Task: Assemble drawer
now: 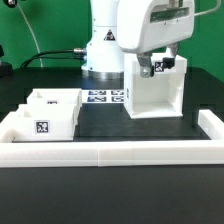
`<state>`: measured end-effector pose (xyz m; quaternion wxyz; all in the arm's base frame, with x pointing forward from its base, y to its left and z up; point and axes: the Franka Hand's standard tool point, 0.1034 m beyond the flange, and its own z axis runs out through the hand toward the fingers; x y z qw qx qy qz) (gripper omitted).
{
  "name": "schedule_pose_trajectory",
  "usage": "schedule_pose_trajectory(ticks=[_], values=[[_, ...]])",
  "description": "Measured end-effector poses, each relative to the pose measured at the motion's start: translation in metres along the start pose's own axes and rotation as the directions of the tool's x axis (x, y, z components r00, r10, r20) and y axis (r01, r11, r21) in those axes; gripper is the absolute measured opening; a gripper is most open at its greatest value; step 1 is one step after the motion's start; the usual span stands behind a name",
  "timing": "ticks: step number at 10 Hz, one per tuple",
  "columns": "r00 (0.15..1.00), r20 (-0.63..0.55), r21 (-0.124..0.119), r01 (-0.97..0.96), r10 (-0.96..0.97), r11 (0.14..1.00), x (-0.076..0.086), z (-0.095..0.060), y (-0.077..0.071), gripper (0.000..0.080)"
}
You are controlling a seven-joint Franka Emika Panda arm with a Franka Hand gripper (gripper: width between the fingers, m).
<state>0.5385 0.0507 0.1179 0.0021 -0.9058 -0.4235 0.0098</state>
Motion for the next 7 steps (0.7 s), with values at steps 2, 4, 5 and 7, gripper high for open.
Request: schedule_pose_trajectory(ticks=[2,4,5,7], values=[[0.981,-0.007,-0.018,-0.194,0.194,0.981,-0.021,-0.010,-0.035,0.0649],[0.968,0.010,-0.012,-0.249,0.249,0.968,-0.028,-0.015,-0.050,0.0649],[0.970,0.007,-0.012,-0.243,0.243,0.970,-0.028,-0.013,-0.048,0.0649],[0.970,0.009,-0.010,-0.243,0.243,0.970,-0.028,-0.012,-0.048,0.0649]])
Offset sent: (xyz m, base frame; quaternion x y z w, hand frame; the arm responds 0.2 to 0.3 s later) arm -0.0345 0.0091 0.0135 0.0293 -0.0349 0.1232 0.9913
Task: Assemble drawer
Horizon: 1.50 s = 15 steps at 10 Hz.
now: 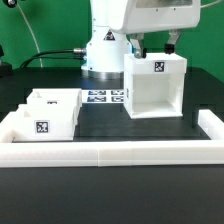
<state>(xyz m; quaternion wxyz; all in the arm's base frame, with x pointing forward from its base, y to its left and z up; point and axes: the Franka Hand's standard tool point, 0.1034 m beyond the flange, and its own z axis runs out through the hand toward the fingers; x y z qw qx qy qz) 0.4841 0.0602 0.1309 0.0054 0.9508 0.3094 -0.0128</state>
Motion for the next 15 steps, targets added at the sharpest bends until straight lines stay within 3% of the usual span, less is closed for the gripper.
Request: schedule_pose_trajectory(ticks=[2,4,9,13,15], values=[[1.000,0.001,0.001,-0.001,0.001,1.000,0.000,0.000,0.000,0.0649],[0.990,0.010,0.011,-0.139,0.139,0.990,-0.011,0.003,-0.010,0.0649],[0.937,0.060,0.019,-0.346,0.344,0.938,-0.008,0.002,-0.054,0.0649],[0.938,0.059,0.019,-0.344,0.342,0.939,-0.007,0.002,-0.057,0.0649],[0.896,0.060,0.054,-0.443,0.440,0.895,-0.012,0.002,-0.070,0.0649]])
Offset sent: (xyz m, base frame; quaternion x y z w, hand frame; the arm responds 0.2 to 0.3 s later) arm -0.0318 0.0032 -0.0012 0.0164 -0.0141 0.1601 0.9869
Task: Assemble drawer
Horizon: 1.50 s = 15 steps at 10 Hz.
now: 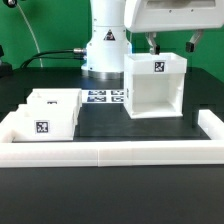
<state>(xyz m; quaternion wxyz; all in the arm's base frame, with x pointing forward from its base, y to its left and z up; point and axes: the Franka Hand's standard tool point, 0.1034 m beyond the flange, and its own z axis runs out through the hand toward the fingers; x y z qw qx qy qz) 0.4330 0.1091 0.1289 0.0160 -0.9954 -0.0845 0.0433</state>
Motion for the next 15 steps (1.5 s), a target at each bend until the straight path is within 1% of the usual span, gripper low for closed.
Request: schedule_pose_trajectory(ticks=[2,3,4,6,9,11,12,13,14,15], values=[[0.998,-0.004,0.018,-0.056,0.056,0.998,-0.014,0.006,-0.012,0.0649],[0.998,-0.001,0.026,-0.069,0.069,0.997,-0.017,0.009,-0.016,0.0649],[0.998,-0.008,0.026,-0.065,0.065,0.998,-0.019,0.012,-0.017,0.0649],[0.998,-0.033,0.024,-0.052,0.053,0.998,-0.025,0.025,-0.019,0.0649],[0.998,-0.045,0.027,-0.052,0.053,0.998,-0.025,0.032,-0.019,0.0649],[0.998,-0.045,0.027,-0.052,0.053,0.998,-0.024,0.032,-0.019,0.0391],[0.998,-0.045,0.027,-0.052,0.053,0.998,-0.024,0.032,-0.019,0.0391],[0.998,-0.045,0.027,-0.052,0.053,0.998,-0.024,0.032,-0.019,0.0207],[0.998,-0.045,0.027,-0.052,0.053,0.998,-0.024,0.032,-0.019,0.0081],[0.998,-0.046,0.027,-0.052,0.053,0.998,-0.024,0.032,-0.019,0.0081]])
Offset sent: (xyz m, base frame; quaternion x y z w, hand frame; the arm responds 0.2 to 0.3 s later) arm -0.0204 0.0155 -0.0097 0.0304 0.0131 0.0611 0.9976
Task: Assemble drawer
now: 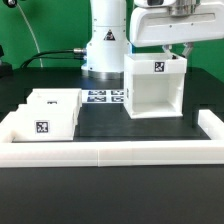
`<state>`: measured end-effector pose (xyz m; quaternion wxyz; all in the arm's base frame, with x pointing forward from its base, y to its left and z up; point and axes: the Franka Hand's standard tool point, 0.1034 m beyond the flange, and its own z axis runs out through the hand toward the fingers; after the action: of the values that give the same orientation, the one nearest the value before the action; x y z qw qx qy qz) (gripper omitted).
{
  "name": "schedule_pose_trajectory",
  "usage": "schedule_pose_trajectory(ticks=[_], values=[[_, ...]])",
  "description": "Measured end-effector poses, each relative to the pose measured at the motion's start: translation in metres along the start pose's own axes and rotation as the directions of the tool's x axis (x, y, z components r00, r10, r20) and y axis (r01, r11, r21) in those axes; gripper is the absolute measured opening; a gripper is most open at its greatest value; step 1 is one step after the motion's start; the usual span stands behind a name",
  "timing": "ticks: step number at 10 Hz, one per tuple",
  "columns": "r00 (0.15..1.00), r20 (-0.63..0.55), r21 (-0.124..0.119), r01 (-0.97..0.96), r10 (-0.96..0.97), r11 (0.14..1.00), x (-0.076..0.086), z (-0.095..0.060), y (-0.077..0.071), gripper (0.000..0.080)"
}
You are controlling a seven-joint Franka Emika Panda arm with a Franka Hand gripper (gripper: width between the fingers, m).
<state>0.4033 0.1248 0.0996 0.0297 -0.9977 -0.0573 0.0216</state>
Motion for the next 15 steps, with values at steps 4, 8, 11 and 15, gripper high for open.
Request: schedule_pose_trajectory(ticks=[4,8,11,15], values=[[1.000,-0.001,0.000,0.000,0.000,1.000,0.000,0.000,0.000,0.0037],[1.000,-0.003,0.000,-0.002,0.002,1.000,0.002,-0.001,0.001,0.0037],[1.000,-0.011,0.015,-0.029,0.029,0.999,0.045,-0.006,0.019,0.0037],[0.995,-0.074,0.031,-0.061,0.063,0.998,0.114,-0.008,0.039,0.0039]])
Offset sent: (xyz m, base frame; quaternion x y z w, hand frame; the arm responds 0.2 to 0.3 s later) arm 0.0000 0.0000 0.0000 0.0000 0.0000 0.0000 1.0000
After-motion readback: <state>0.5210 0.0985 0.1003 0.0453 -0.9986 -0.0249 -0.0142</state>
